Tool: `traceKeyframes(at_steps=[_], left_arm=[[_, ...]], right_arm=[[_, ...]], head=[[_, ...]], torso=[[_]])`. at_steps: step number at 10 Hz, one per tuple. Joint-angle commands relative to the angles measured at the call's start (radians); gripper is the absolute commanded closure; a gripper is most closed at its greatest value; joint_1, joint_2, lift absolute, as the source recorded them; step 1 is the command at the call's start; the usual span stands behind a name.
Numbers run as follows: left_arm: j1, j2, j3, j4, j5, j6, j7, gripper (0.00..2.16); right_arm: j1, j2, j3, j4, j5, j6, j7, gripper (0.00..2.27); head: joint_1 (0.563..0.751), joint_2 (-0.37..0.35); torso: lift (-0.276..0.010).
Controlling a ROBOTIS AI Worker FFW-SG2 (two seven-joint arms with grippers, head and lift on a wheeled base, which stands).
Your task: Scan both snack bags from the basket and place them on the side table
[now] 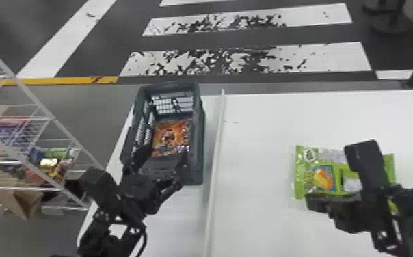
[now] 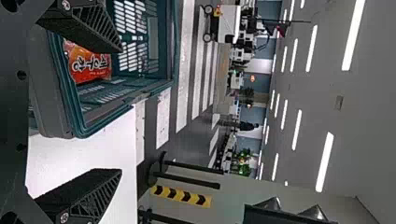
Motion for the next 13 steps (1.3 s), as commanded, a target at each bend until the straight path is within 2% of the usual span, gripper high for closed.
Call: traceKeyframes(at_steps=[1,5,13], left_arm=[[0.002,0.000,0.002,-0.002,0.000,0.000,0.000,0.08],[0.002,0.000,0.000,-0.004,0.000,0.000,0.000,0.08],[0.005,0.008,0.000,-0.008,0.000,0.000,0.000,0.09]], right_arm=[[0.005,-0.004,0.002,0.006,0.018,0.001,0.003,2.26],[-0.045,-0.004,0.002,0.107,0.029,-0.023,0.003,2.26],[-0.144,0.022,0.045,0.245,0.047,-0.091,-0.011,2.26]], head=[[0.695,0.208],[0.695,0.194],[0.695,0.198]], torso=[[-0.075],[-0.075],[-0.075]])
